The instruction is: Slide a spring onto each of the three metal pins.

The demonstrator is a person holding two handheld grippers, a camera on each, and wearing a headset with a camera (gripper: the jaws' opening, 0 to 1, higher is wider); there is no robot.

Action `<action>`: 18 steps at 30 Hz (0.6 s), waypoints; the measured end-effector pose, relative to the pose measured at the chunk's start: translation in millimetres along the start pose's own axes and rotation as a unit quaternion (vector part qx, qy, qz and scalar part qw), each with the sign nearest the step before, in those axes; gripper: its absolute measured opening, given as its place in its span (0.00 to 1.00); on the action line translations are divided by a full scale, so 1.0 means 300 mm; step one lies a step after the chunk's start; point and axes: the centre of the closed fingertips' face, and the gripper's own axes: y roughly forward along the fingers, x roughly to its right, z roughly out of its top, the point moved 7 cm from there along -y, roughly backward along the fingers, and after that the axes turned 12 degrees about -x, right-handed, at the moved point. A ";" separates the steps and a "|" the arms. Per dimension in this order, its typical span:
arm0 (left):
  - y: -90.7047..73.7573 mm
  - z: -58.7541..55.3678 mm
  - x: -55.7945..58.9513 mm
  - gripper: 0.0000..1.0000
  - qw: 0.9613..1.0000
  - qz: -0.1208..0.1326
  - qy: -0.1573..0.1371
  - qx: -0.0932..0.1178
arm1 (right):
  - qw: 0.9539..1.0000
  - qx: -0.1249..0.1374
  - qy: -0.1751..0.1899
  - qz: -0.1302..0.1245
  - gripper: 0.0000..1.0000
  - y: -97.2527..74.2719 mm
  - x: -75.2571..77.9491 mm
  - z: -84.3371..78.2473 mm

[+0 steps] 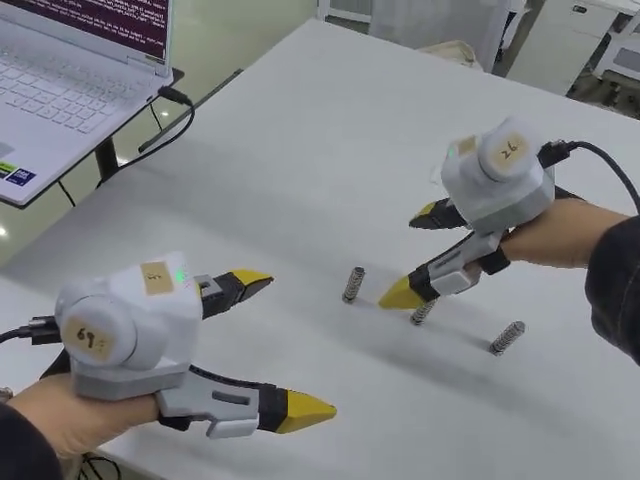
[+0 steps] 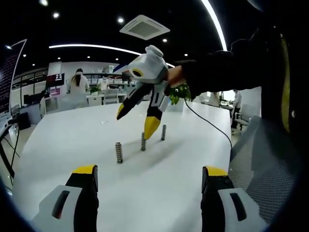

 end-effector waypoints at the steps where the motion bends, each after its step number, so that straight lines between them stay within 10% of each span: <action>1: 0.001 0.004 0.003 0.86 1.000 -0.001 0.001 0.000 | 1.000 0.003 0.003 -0.003 0.80 -0.010 -0.004 -0.006; 18: -0.002 0.031 0.026 0.87 1.000 -0.001 0.003 0.005 | 0.992 0.099 0.048 -0.058 1.00 -0.115 -0.050 -0.076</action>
